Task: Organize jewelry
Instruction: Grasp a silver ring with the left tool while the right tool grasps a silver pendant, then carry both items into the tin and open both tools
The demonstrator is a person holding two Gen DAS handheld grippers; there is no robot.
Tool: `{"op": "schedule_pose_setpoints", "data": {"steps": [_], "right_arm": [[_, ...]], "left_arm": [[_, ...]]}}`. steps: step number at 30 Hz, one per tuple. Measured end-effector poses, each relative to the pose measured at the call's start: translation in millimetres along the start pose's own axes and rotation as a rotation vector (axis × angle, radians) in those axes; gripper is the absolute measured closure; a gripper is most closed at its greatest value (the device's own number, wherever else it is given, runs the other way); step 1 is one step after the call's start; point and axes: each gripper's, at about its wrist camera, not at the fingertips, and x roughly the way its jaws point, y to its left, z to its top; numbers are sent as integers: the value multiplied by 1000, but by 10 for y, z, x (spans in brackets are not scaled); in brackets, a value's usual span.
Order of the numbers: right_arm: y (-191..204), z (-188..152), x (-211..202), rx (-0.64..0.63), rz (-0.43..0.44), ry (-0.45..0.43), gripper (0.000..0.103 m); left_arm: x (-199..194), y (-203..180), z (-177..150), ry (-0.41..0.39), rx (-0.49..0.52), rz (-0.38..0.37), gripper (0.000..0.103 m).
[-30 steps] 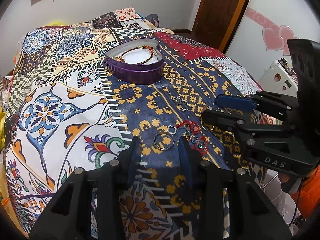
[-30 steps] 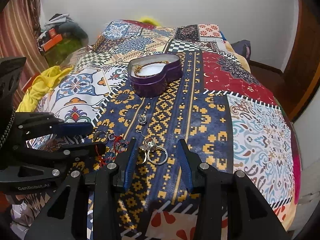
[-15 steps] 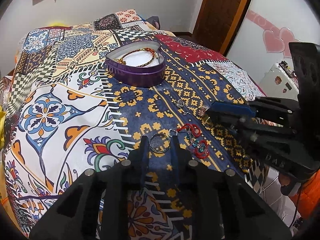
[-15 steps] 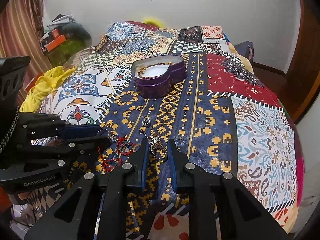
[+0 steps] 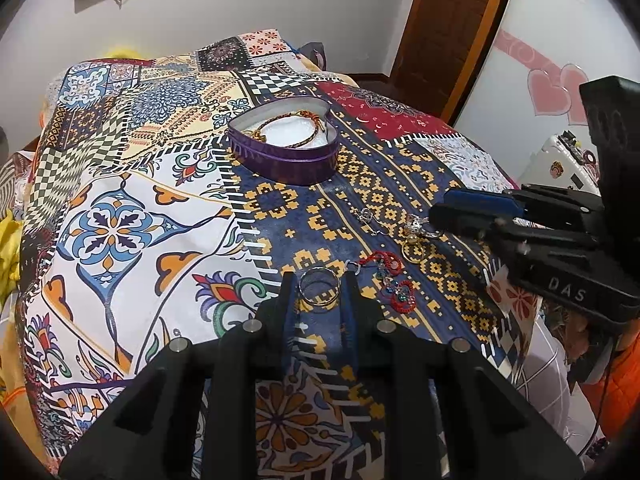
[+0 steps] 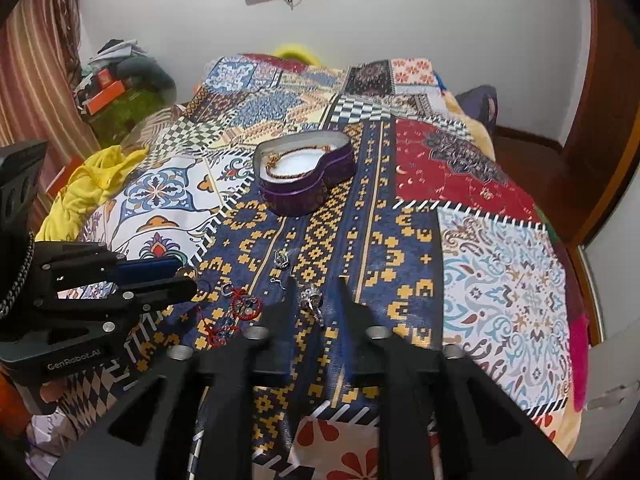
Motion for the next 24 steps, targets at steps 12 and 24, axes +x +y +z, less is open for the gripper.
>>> {"op": "schedule_pose_setpoints", "data": {"steps": [12, 24], "right_arm": [[22, -6, 246, -16, -4, 40, 89], [-85, 130, -50, 23, 7, -52, 89]], "left_arm": [[-3, 95, 3, 0, -19, 7, 82], [-116, 98, 192, -54, -13, 15, 82]]}}
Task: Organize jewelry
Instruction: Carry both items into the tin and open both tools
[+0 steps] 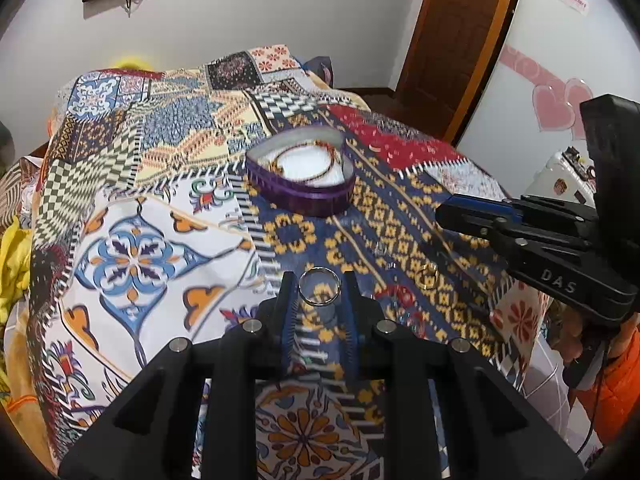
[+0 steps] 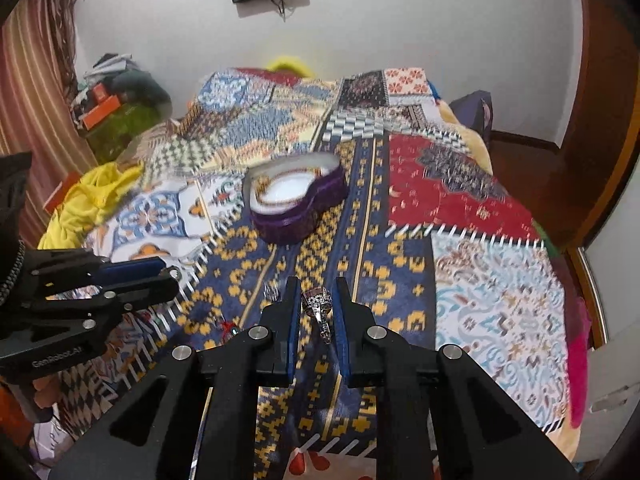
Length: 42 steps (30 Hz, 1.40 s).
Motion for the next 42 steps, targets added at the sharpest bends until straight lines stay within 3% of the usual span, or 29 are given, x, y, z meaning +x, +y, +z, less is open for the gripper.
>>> {"op": "schedule_pose_setpoints", "data": {"steps": [11, 23, 42], "right_arm": [[79, 294, -46, -19, 19, -70, 89], [96, 706, 221, -14, 57, -103, 89], [37, 933, 667, -1, 103, -9, 89]], "left_arm": [[-47, 52, 335, -69, -3, 4, 82], [180, 274, 644, -84, -40, -4, 82], [757, 353, 864, 0, -38, -40, 82]]}}
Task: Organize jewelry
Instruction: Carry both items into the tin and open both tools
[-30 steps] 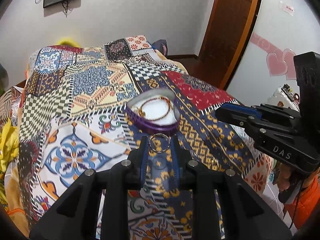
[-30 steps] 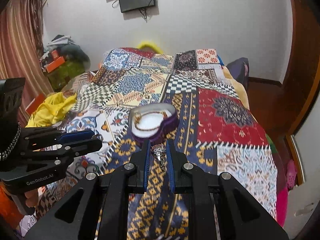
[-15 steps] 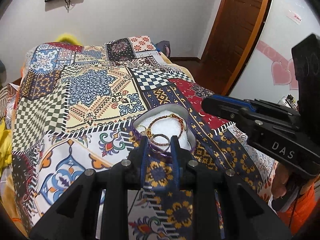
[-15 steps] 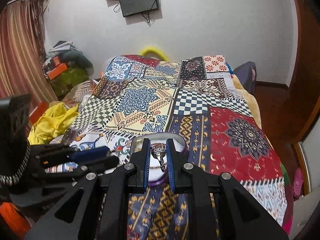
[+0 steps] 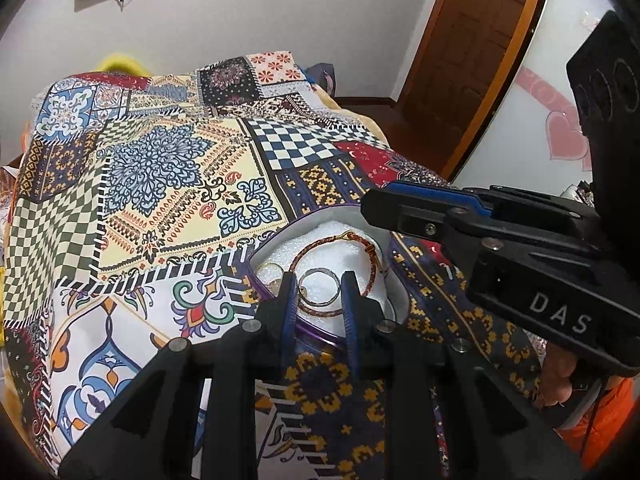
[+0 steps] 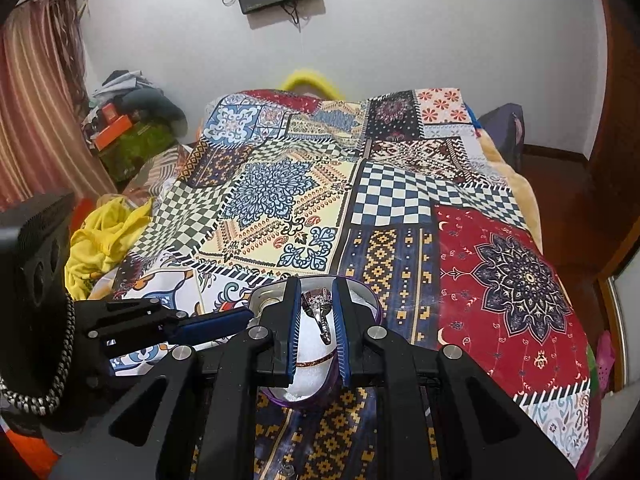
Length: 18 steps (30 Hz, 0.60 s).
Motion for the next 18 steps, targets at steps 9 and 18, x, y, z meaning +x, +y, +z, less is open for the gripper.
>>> {"op": "schedule_pose_setpoints", "data": {"steps": [9, 18], "right_arm": [[-6, -11, 56, 3, 7, 30, 89], [67, -46, 54, -17, -10, 63, 89]], "left_arm": [[-84, 65, -7, -22, -9, 41, 82], [-321, 169, -25, -50, -30, 81, 82]]}}
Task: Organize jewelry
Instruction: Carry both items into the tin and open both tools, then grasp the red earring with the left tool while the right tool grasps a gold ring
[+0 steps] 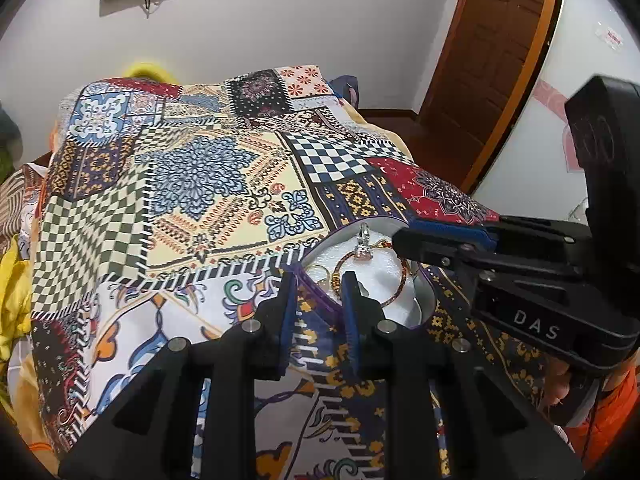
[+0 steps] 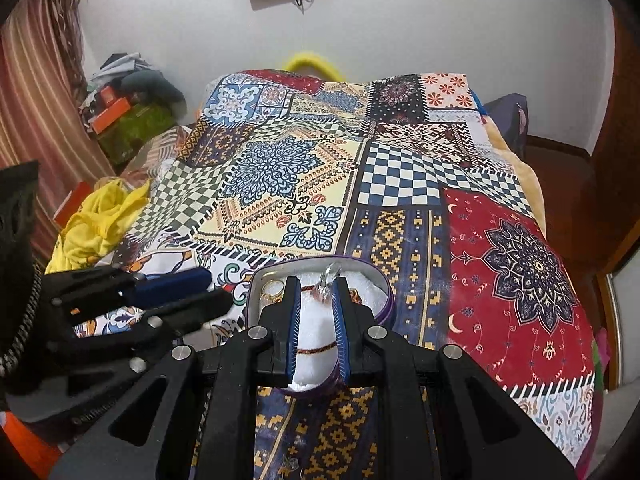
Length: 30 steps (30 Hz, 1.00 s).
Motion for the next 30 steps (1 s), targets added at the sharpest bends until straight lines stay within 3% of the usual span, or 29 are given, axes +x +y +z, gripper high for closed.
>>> {"op": "schedule_pose_setpoints", "data": {"steps": [6, 12, 20, 30], "right_arm": [[53, -42, -193, -7, -19, -20, 81], [129, -117, -514, -28, -64, -78, 71], [277, -315, -870, -78, -130, -139, 71], [250, -653, -997, -41, -140, -120, 71]], "left_arm": [[-221, -43, -1, -25, -2, 9, 81], [-469, -145, -29, -55, 5, 12, 72], [-746, -309, -194, -60, 33, -1, 65], [-734, -535, -600, 20, 72, -12, 65]]}}
